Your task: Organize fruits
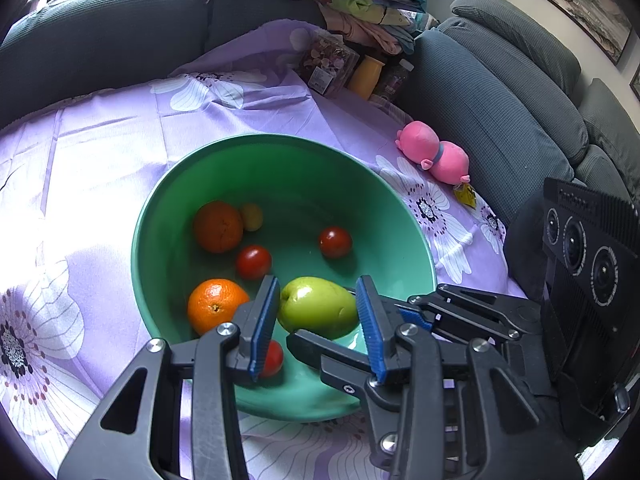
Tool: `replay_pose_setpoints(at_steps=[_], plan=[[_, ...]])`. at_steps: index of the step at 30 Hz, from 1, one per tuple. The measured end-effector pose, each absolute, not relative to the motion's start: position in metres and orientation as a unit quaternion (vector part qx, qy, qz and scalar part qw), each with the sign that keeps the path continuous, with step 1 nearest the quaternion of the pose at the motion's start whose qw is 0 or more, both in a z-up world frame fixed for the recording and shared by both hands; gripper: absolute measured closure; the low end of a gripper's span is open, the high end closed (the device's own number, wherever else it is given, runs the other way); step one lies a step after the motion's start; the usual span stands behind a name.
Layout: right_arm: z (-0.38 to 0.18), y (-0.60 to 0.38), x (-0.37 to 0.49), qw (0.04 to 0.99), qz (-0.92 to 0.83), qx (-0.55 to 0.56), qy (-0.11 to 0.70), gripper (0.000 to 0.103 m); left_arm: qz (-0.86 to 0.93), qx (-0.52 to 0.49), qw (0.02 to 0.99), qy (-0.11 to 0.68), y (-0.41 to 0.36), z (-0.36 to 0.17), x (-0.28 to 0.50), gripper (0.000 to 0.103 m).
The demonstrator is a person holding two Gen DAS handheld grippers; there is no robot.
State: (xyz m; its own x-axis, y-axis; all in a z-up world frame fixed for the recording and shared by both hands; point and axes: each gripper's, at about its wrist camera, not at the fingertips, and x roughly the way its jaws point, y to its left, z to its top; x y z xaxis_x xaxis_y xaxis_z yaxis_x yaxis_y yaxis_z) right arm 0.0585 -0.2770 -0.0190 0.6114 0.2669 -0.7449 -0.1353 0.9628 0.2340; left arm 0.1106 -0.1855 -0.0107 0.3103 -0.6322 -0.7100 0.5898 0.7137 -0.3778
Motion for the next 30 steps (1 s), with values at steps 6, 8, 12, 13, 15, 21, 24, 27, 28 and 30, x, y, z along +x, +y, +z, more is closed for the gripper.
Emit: replay_pose_setpoints(at_steps=[6, 8, 12, 13, 15, 21, 24, 27, 28, 30], plan=[[-0.019, -0.275, 0.059, 0.895, 0.108, 0.074, 0.427, 0.063, -0.371, -0.025, 0.811, 0.451, -0.184, -0.012, 0.112, 0.066], [-0.018, -0.274, 0.058, 0.896, 0.109, 0.068, 0.426, 0.063, -0.369, -0.022, 0.813, 0.451, -0.183, -0.013, 0.112, 0.066], [-0.018, -0.273, 0.057, 0.896, 0.109, 0.066, 0.426, 0.063, -0.363, -0.017, 0.816, 0.449, -0.183, -0.013, 0.108, 0.066], [-0.017, -0.273, 0.057, 0.896, 0.109, 0.066, 0.425, 0.063, -0.361, -0.015, 0.818, 0.449, -0.183, -0.012, 0.108, 0.065], [-0.017, -0.273, 0.056, 0.897, 0.109, 0.065, 0.424, 0.063, -0.355, -0.011, 0.821, 0.446, -0.182, -0.010, 0.106, 0.064], [-0.010, -0.273, 0.050, 0.902, 0.098, 0.056, 0.417, 0.063, -0.329, 0.011, 0.841, 0.430, -0.176, 0.001, 0.097, 0.038], [-0.006, -0.273, 0.045, 0.905, 0.090, 0.048, 0.414, 0.063, -0.315, 0.021, 0.848, 0.425, -0.171, 0.007, 0.094, 0.024], [-0.001, -0.272, 0.040, 0.906, 0.080, 0.030, 0.414, 0.061, -0.302, 0.031, 0.855, 0.421, -0.165, 0.013, 0.090, 0.010], [0.001, -0.271, 0.038, 0.907, 0.076, 0.023, 0.414, 0.057, -0.297, 0.034, 0.858, 0.418, -0.164, 0.016, 0.089, 0.009], [0.005, -0.271, 0.034, 0.909, 0.069, 0.012, 0.411, 0.053, -0.285, 0.040, 0.863, 0.414, -0.160, 0.020, 0.085, 0.002]])
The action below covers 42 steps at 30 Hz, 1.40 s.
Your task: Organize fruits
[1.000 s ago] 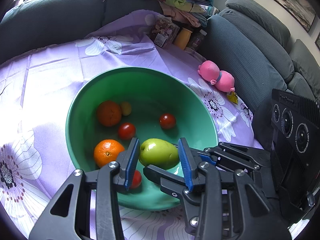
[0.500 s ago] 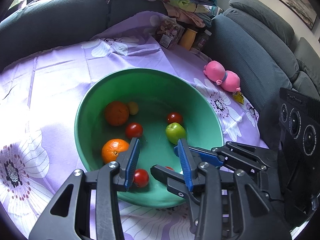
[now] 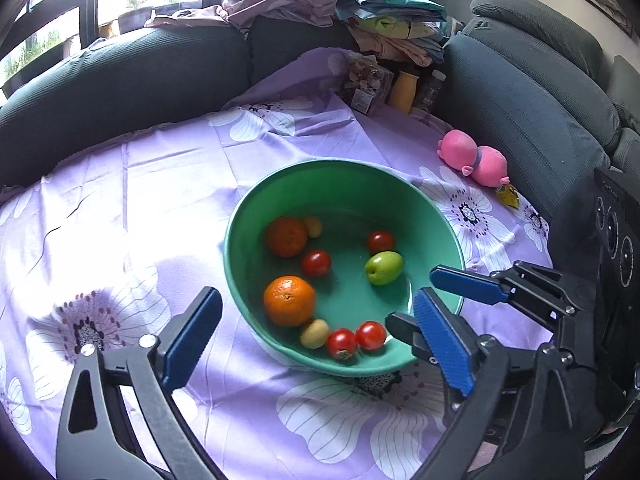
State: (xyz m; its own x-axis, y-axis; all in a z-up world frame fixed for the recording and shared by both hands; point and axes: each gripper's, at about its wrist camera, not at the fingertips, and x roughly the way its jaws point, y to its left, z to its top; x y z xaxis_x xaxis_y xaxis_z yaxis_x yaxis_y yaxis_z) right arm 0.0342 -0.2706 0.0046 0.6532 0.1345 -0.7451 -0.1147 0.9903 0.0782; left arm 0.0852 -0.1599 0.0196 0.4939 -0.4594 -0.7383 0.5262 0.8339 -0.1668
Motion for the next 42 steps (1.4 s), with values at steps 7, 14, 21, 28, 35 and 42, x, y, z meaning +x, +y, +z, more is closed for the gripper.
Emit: replay_pose_setpoints(at_steps=[7, 14, 21, 28, 35, 42], plan=[[0.017, -0.274, 0.023, 0.914, 0.053, -0.008, 0.402, 0.050, -0.256, 0.050, 0.877, 0.403, -0.153, 0.032, 0.076, 0.001], [0.027, -0.279, 0.012, 0.919, 0.044, -0.014, 0.393, 0.049, -0.219, 0.034, 0.888, 0.402, -0.148, 0.042, 0.073, 0.001], [0.035, -0.282, 0.006, 0.921, 0.045, -0.019, 0.386, 0.049, -0.209, 0.056, 0.895, 0.391, -0.157, 0.054, 0.068, 0.001], [0.042, -0.280, 0.005, 0.924, 0.049, -0.027, 0.378, 0.049, -0.198, 0.071, 0.896, 0.391, -0.162, 0.060, 0.068, 0.001], [0.045, -0.279, 0.010, 0.925, 0.053, -0.034, 0.374, 0.049, -0.187, 0.083, 0.896, 0.394, -0.168, 0.060, 0.072, 0.001], [0.046, -0.280, 0.012, 0.925, 0.052, -0.033, 0.375, 0.049, -0.181, 0.089, 0.896, 0.396, -0.171, 0.058, 0.075, 0.001]])
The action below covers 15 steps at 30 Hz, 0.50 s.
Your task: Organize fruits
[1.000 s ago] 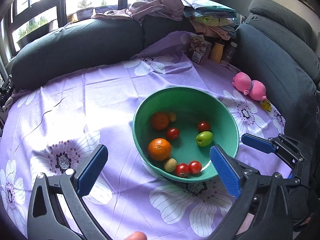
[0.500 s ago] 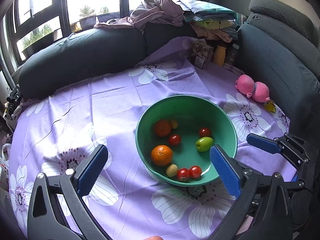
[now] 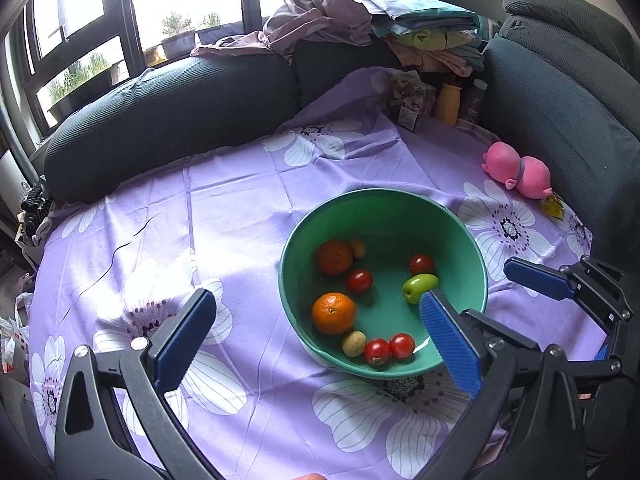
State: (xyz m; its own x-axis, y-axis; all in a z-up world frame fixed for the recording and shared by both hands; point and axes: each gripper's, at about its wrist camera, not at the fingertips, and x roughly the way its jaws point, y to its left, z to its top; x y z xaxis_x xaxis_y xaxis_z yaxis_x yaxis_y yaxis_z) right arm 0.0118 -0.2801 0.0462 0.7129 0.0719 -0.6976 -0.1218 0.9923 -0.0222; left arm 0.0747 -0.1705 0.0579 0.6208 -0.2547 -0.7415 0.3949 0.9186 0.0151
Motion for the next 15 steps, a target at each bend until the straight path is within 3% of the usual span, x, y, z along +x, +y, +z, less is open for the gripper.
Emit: replay_pose_setpoints(at_steps=[15], plan=[[0.0462, -0.2809, 0.0131, 0.925, 0.053, -0.033, 0.375, 0.049, -0.179, 0.088, 0.895, 0.399, -0.1724, 0.0556, 0.0785, 0.001]])
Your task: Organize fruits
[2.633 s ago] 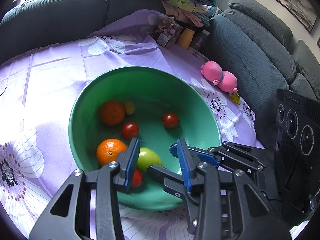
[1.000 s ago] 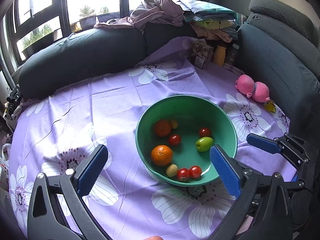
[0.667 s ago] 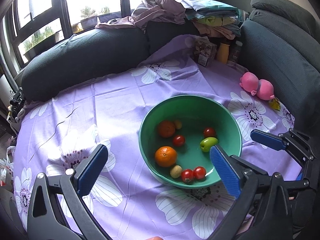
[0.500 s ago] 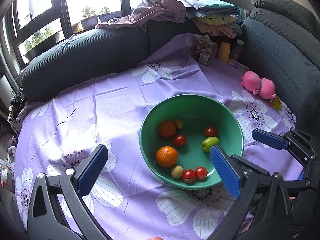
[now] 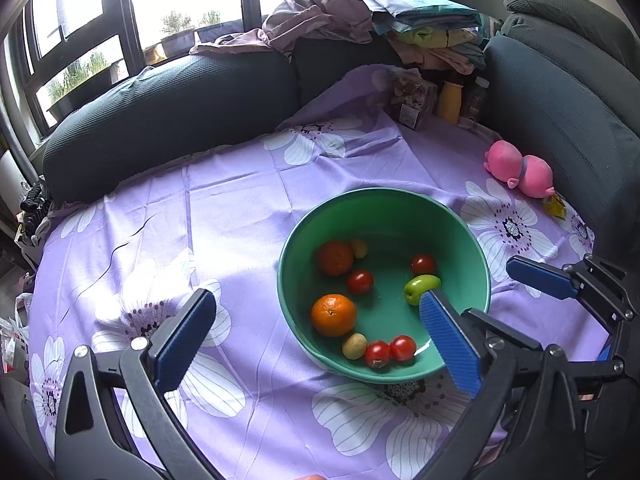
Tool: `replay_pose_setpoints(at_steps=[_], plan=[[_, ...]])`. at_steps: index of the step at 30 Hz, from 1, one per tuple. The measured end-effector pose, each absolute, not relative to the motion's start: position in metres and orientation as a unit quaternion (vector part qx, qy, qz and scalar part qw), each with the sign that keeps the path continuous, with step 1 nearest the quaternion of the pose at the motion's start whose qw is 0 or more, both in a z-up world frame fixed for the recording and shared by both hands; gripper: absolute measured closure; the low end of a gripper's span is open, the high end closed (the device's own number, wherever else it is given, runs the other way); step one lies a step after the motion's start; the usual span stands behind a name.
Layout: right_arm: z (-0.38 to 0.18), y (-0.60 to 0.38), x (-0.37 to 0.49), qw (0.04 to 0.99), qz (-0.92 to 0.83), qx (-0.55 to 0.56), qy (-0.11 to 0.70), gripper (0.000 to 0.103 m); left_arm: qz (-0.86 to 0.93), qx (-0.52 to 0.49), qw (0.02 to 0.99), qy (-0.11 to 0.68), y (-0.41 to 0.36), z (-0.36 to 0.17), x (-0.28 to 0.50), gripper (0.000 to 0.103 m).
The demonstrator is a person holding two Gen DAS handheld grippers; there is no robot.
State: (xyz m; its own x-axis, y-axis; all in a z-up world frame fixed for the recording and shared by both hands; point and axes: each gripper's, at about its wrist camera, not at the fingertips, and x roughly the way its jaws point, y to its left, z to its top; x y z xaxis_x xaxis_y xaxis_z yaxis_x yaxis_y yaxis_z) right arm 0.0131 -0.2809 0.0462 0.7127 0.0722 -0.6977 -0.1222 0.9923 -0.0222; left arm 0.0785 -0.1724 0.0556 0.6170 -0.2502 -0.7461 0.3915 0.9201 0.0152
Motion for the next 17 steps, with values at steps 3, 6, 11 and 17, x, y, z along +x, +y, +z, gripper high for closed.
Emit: replay_pose_setpoints(at_steps=[3, 6, 11, 17], plan=[[0.0460, -0.2808, 0.0127, 0.925, 0.053, -0.033, 0.375, 0.049, -0.180, 0.090, 0.894, 0.399, -0.1726, 0.0556, 0.0787, 0.001], [0.0461, -0.2805, 0.0133, 0.925, 0.052, -0.034, 0.376, 0.049, -0.180, 0.090, 0.894, 0.400, -0.1734, 0.0550, 0.0789, 0.001], [0.0462, -0.2813, 0.0140, 0.925, 0.053, -0.034, 0.375, 0.049, -0.180, 0.086, 0.893, 0.402, -0.1746, 0.0543, 0.0797, 0.001], [0.0464, -0.2811, 0.0140, 0.925, 0.053, -0.033, 0.375, 0.049, -0.179, 0.088, 0.894, 0.401, -0.1752, 0.0537, 0.0808, 0.001]])
